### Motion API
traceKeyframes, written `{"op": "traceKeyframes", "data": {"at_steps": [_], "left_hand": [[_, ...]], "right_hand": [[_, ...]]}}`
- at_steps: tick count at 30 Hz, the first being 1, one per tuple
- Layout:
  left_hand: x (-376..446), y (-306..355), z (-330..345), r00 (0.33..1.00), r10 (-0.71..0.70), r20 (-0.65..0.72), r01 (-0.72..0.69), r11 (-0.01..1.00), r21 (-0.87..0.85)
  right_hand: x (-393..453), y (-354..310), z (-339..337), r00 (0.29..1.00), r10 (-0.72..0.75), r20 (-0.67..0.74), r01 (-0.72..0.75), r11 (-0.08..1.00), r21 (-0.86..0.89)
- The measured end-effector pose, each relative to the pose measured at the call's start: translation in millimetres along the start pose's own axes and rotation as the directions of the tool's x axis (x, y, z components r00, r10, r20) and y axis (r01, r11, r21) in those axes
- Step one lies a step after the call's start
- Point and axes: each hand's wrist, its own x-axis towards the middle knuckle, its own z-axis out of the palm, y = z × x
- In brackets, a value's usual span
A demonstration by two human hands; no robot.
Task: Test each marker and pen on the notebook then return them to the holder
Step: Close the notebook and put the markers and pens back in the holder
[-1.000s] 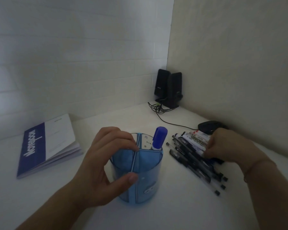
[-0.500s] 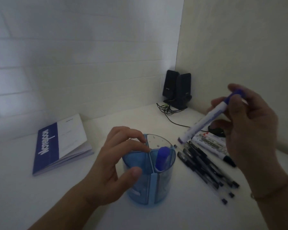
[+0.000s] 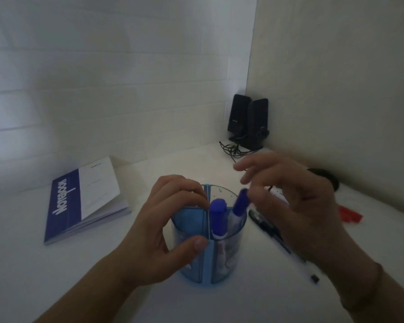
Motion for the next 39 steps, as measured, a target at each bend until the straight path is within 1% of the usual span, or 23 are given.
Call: {"op": "traceKeyframes", "data": {"at_steps": [2, 4, 5, 6, 7, 8, 10, 11, 13, 14, 17, 22, 24, 25, 26, 27, 28, 30, 32, 33, 35, 37, 39], "left_hand": [[0, -1, 0, 1.000, -0.005, 0.001, 0.005, 1.000, 0.008], [0, -2, 0, 1.000, 0.008, 0.002, -0.008, 1.000, 0.024], [0, -2, 0, 1.000, 0.014, 0.001, -0.014, 0.999, 0.033], [0, -3, 0, 1.000, 0.015, -0.002, -0.015, 0.999, 0.040], [0, -3, 0, 1.000, 0.014, -0.007, -0.014, 0.999, 0.047], [0, -4, -1, 1.000, 0.014, -0.012, -0.014, 0.999, 0.051], [0, -5, -1, 1.000, 0.023, -0.017, -0.022, 0.998, 0.053], [0, -5, -1, 0.999, 0.029, -0.021, -0.028, 0.998, 0.048], [0, -6, -1, 0.999, 0.032, -0.039, -0.031, 0.999, 0.028], [-1, -7, -2, 0.999, 0.027, -0.047, -0.026, 1.000, 0.015], [-2, -9, -5, 0.998, -0.004, -0.065, 0.003, 1.000, -0.016], [-3, -14, -13, 0.995, -0.053, -0.086, 0.051, 0.998, -0.028], [-2, -13, -14, 0.988, -0.096, -0.119, 0.091, 0.995, -0.051], [-1, -12, -15, 0.983, -0.114, -0.142, 0.104, 0.992, -0.073], [-1, -12, -15, 0.979, -0.121, -0.165, 0.104, 0.989, -0.108], [-1, -12, -15, 0.977, -0.114, -0.181, 0.088, 0.986, -0.145], [-1, -11, -15, 0.977, -0.102, -0.187, 0.069, 0.983, -0.172], [-1, -10, -16, 0.986, -0.073, -0.149, 0.045, 0.982, -0.181], [-1, -10, -17, 0.996, -0.048, -0.069, 0.037, 0.989, -0.146], [-1, -11, -17, 0.998, -0.036, -0.041, 0.031, 0.992, -0.118], [-1, -13, -17, 1.000, -0.019, -0.023, 0.017, 0.996, -0.083], [-1, -16, -19, 1.000, 0.000, -0.026, -0.001, 0.998, -0.064], [-1, -17, -21, 0.999, 0.024, -0.034, -0.026, 0.997, -0.072]], "right_hand": [[3, -1, -2, 0.999, 0.032, 0.030, -0.031, 0.999, -0.010], [8, 4, -15, 0.987, 0.124, -0.099, -0.121, 0.992, 0.035], [10, 13, -25, 0.961, 0.200, -0.189, -0.202, 0.979, 0.010], [11, 26, -36, 0.926, 0.279, -0.256, -0.312, 0.945, -0.099], [11, 43, -49, 0.887, 0.360, -0.289, -0.437, 0.858, -0.271], [8, 62, -62, 0.841, 0.445, -0.307, -0.540, 0.713, -0.447], [-3, 96, -87, 0.730, 0.570, -0.378, -0.655, 0.424, -0.625], [-10, 110, -98, 0.664, 0.626, -0.409, -0.688, 0.296, -0.663], [-19, 129, -114, 0.545, 0.737, -0.401, -0.644, 0.061, -0.762], [-23, 137, -119, 0.497, 0.782, -0.376, -0.599, -0.005, -0.801], [-27, 145, -121, 0.449, 0.822, -0.350, -0.539, -0.063, -0.840], [-26, 143, -117, 0.412, 0.806, -0.424, -0.597, -0.112, -0.794], [-29, 150, -117, 0.375, 0.815, -0.442, -0.607, -0.145, -0.781], [-29, 149, -117, 0.376, 0.808, -0.453, -0.606, -0.155, -0.780], [-26, 144, -116, 0.405, 0.788, -0.465, -0.615, -0.141, -0.775], [-20, 131, -113, 0.470, 0.747, -0.470, -0.640, -0.078, -0.764], [-14, 115, -108, 0.562, 0.674, -0.481, -0.677, 0.039, -0.735], [0, 81, -96, 0.713, 0.495, -0.497, -0.695, 0.401, -0.598], [12, 45, -77, 0.770, 0.396, -0.500, -0.592, 0.736, -0.328], [15, 33, -69, 0.783, 0.388, -0.487, -0.518, 0.840, -0.164], [16, 15, -54, 0.806, 0.395, -0.441, -0.368, 0.918, 0.149], [14, 9, -45, 0.835, 0.378, -0.401, -0.227, 0.899, 0.374], [12, 6, -38, 0.877, 0.314, -0.364, -0.105, 0.864, 0.493]]}}
